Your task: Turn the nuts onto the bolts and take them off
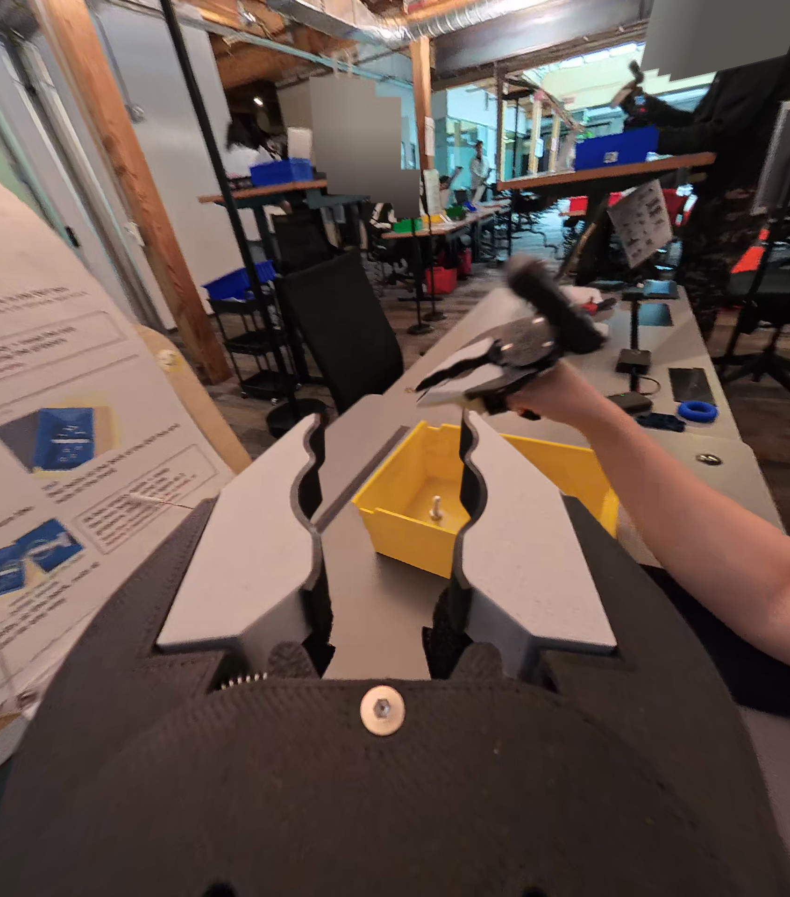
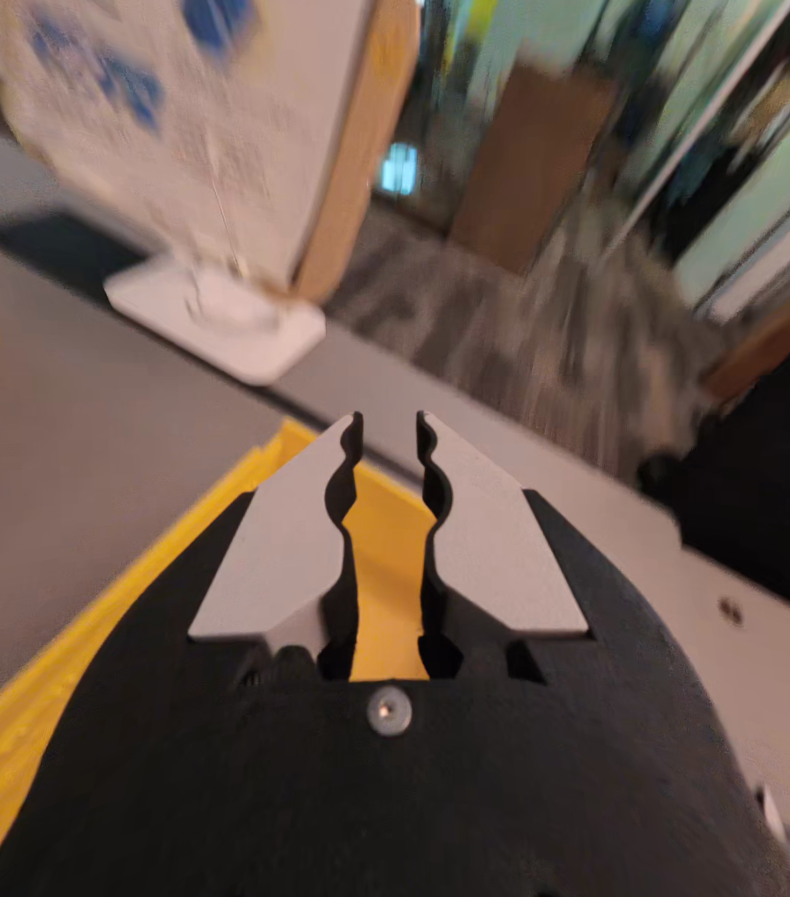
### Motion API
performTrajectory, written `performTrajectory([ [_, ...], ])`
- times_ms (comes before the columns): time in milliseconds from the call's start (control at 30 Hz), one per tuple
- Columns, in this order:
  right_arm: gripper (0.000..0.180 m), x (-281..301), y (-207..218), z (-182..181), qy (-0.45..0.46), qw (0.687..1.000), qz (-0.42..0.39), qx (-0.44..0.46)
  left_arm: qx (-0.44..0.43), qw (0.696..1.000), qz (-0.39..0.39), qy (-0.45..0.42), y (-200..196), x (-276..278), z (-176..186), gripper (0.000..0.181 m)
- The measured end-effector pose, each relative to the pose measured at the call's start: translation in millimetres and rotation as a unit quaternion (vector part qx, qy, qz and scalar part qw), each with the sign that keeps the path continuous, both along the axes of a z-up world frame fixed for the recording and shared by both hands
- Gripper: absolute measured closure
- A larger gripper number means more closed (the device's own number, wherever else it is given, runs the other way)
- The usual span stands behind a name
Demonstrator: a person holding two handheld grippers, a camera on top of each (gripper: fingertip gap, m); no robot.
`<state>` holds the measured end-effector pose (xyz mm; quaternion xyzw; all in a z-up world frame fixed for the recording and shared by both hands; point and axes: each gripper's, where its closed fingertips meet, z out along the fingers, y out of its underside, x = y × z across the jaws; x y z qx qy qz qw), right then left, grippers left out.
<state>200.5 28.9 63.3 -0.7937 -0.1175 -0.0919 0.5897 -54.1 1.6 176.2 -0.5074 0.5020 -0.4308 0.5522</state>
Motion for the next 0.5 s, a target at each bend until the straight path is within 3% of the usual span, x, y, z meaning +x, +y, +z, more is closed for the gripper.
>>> performTrajectory([
  [33,0.153,-11,-8,31,-0.007,0.998,0.011,0.065,0.007,1.000,0.014,-0.006,1,-7,4,0.126],
  [167,0.139,-37,-48,110,-0.050,0.968,0.015,0.244,0.011,0.995,0.101,0.005,15,-48,4,0.123],
  [300,0.130,-55,-61,131,-0.036,0.955,0.037,0.293,-0.026,0.970,0.220,0.103,49,-109,-21,0.119],
  [367,0.128,-60,-59,132,-0.039,0.954,0.041,0.295,-0.063,0.941,0.280,0.178,71,-146,-45,0.121],
  [500,0.128,-68,-47,122,-0.053,0.961,0.043,0.270,-0.158,0.846,0.384,0.334,114,-227,-116,0.124],
])
